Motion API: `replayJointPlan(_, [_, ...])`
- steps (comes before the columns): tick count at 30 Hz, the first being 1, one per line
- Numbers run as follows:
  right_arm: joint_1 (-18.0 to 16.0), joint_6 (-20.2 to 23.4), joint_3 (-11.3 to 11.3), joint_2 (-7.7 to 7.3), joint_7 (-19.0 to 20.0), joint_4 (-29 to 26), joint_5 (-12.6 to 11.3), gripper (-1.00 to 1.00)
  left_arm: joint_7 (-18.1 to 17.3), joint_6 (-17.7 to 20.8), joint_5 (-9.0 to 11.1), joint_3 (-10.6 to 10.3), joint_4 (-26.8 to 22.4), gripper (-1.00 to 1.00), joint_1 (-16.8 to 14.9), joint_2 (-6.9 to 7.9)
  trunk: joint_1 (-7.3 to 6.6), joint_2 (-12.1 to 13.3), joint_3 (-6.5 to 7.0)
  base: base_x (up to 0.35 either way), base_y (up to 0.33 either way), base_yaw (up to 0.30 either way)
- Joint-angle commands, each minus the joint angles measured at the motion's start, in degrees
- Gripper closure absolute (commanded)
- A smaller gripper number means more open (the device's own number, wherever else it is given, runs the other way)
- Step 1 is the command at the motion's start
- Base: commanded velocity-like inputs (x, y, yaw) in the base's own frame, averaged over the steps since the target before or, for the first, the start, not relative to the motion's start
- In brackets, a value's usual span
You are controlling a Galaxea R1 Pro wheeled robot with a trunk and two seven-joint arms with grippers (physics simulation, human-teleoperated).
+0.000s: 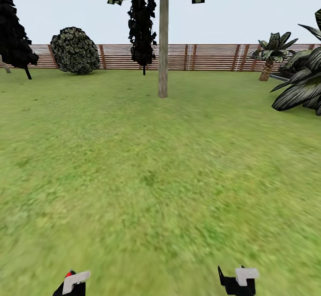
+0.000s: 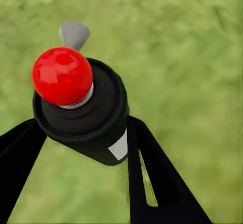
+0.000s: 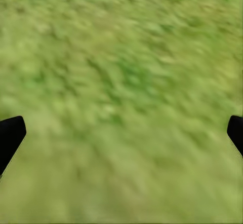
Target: In the garden, pick up the pesticide atomizer on the floor and spray pesticide onto both trees until each tree trunk is fully covered.
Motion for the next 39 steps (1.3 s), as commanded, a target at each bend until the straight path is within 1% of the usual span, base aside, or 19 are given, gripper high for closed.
replayJointPlan(1, [-0.03, -0.17, 0.01, -0.01, -0.02, 0.04, 0.01, -1.00, 0.24, -0.19, -0.61, 0.23, 0.05, 1.00, -0.05, -0.03, 0.02, -0.02, -0.05, 0.338, 0.000, 0.000])
replayJointPlan(27, [-0.03, -0.17, 0.01, -0.01, -0.05, 0.04, 0.01, -1.00, 0.24, -0.19, -0.61, 0.23, -0.04, 1.00, -0.05, -0.02, 0.02, -0.02, -0.05, 0.338, 0.000, 0.000])
replayJointPlan(39, [-0.03, -0.17, 0.01, -0.01, -0.03, 0.04, 0.01, -1.00, 0.24, -0.19, -0.61, 0.23, 0.10, 1.00, -0.05, -0.04, 0.02, -0.02, -0.05, 0.338, 0.000, 0.073])
